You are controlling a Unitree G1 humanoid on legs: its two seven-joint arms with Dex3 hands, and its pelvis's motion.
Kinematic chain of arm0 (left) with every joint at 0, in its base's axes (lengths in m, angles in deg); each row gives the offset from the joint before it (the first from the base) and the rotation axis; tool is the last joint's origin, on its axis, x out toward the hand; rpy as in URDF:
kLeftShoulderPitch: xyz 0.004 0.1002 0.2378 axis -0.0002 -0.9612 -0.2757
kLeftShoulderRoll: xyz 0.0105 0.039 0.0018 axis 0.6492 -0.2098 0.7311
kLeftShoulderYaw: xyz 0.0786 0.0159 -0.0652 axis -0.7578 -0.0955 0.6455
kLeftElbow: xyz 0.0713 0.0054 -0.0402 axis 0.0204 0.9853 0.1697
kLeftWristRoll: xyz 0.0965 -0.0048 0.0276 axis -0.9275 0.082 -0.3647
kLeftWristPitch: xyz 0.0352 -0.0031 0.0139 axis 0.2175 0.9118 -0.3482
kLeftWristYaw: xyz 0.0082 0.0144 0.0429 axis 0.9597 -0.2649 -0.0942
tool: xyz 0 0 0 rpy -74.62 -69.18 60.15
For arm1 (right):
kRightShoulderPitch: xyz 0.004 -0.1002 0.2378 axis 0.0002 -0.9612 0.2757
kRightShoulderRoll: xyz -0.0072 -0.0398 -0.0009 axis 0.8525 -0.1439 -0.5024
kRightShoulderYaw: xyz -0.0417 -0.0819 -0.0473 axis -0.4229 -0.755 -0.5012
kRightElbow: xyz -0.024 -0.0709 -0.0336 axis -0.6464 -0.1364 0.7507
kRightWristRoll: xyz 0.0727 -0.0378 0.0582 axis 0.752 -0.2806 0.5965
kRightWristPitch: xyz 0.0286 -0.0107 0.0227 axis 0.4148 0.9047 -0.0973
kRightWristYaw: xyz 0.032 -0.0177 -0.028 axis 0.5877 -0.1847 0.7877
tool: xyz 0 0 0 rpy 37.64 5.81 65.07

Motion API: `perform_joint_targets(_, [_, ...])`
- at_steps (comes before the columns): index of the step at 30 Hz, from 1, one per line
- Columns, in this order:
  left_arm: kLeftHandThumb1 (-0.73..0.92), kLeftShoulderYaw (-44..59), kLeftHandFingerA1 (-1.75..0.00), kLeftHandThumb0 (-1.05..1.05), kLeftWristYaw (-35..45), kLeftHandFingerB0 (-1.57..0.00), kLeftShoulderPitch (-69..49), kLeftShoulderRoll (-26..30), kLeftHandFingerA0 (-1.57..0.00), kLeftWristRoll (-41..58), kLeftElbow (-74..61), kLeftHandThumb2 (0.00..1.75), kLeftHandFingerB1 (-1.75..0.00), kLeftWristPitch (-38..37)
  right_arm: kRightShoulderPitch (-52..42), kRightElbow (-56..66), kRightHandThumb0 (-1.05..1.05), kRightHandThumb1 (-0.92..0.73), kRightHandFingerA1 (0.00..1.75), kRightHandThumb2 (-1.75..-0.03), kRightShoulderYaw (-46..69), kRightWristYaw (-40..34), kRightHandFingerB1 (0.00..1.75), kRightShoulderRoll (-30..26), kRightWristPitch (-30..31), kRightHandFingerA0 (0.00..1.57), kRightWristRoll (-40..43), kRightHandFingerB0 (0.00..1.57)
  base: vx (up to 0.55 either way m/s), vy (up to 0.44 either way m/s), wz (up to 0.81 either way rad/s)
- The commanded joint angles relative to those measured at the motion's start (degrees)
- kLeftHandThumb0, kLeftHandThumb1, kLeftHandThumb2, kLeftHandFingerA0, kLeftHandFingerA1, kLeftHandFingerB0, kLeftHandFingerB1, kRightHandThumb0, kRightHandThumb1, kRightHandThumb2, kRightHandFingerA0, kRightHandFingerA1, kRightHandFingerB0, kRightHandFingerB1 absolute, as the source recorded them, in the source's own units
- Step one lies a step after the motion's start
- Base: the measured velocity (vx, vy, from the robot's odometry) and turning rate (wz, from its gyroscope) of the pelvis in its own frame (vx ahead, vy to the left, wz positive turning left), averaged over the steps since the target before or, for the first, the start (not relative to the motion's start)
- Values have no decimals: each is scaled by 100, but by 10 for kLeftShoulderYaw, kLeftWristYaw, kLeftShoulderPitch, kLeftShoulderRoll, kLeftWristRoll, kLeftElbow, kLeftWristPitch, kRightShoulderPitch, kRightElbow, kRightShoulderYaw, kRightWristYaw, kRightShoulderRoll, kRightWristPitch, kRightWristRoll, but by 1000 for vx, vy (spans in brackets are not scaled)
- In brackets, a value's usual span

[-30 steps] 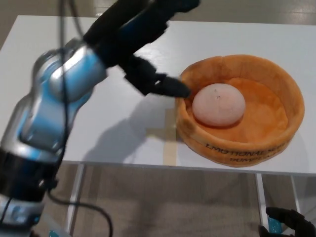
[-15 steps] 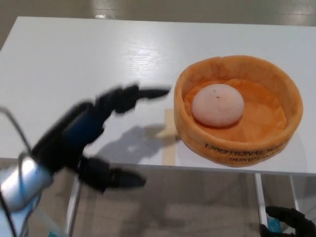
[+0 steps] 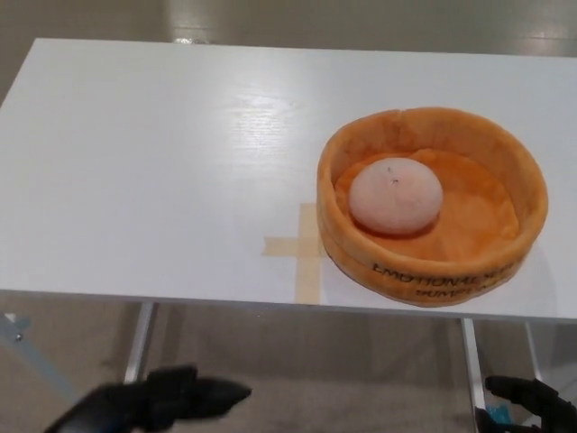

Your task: Use the left hand to pick up the pink round toy on the left and place it inside the orange plate on the desk.

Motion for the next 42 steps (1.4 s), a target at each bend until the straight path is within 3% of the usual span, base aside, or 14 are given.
perform_joint_targets(1, [54, -27, -34, -51, -123, -32, 75, -11, -32, -134, 278, 57, -31, -72, -4, -4, -27, -34, 88, -91, 2, 6, 78, -7, 9, 60, 2, 59, 0, 0, 0])
perform_joint_targets(6, [57, -55, -32, -55, -286, -32, 157, -27, -27, -212, 465, 57, -31, -21, -5, -4, -31, -35, 88, -92, 0, 5, 79, -6, 8, 60, 1, 59, 0, 0, 0])
perform_joint_targets(7, [60, -54, -32, -56, -292, -31, 168, -31, -24, -207, 482, 58, -30, -7, -4, -3, -29, -37, 100, -85, -1, 4, 80, -6, 8, 56, 0, 58, 0, 0, 0])
perform_joint_targets(10, [62, -55, -31, -61, -293, -27, 203, -39, -21, -189, 531, 59, -29, 38, -2, -3, -28, -38, 96, -83, -2, 3, 80, -6, 8, 49, -1, 59, 0, 0, 0])
perform_joint_targets(15, [43, 15, -39, -57, -269, -17, 276, -73, -13, -78, 618, 69, -36, 122, -4, -4, -29, -33, 85, -93, 0, 7, 79, -6, 5, 55, 1, 59, 0, 0, 0])
perform_joint_targets(19, [41, 46, -37, -52, -278, -17, 302, -84, -12, -47, 657, 65, -35, 119, -6, -3, -28, -37, 94, -84, 2, 10, 80, -4, 5, 49, 5, 58, 0, 0, 0])
perform_joint_targets(20, [30, 49, -53, -26, -283, -8, 305, -85, -9, -48, 667, 87, -50, 113, -6, -4, -27, -38, 96, -84, 0, 8, 78, -4, 5, 55, 3, 58, 0, 0, 0])
perform_joint_targets(27, [34, 64, -53, -22, -298, -10, 319, -89, -10, -60, 709, 88, -50, 88, 1, -4, -27, -38, 92, -84, 1, 9, 78, -5, 11, 45, 3, 58, 0, 0, 0])
perform_joint_targets(30, [35, 60, -53, -22, -305, -9, 321, -90, -10, -74, 719, 89, -50, 71, 0, -4, -29, -36, 97, -86, 1, 10, 79, -6, 9, 58, 3, 59, 0, 0, 0])
perform_joint_targets(36, [34, 58, -53, -21, -318, -10, 321, -92, -10, -91, 739, 88, -50, 25, 0, -4, -29, -38, 94, -84, 1, 10, 78, -4, 7, 59, 3, 58, 0, 0, 0])
perform_joint_targets(37, [46, 59, -33, -32, -319, -26, 320, -93, -20, -92, 740, 54, -30, 20, 0, -4, -32, -33, 88, -92, 3, 12, 78, -4, 8, 63, 5, 59, 0, 0, 0])
perform_joint_targets(38, [46, 59, -33, -32, -320, -26, 320, -93, -20, -92, 740, 54, -30, 17, 0, -4, -32, -33, 88, -92, 4, 14, 78, -4, 9, 63, 6, 59, 0, 0, 0])
perform_joint_targets(39, [33, 57, -53, -21, -324, -10, 319, -93, -10, -95, 740, 87, -51, 12, 0, -4, -29, -39, 92, -82, 3, 16, 76, -4, 11, 56, 5, 56, 0, 0, 0])
perform_joint_targets(42, [32, 54, -54, -21, -333, -11, 318, -93, -11, -103, 740, 87, -51, 1, 2, -4, -30, -38, 92, -82, -1, 17, 76, -5, 14, 56, 1, 56, 0, 0, 0])
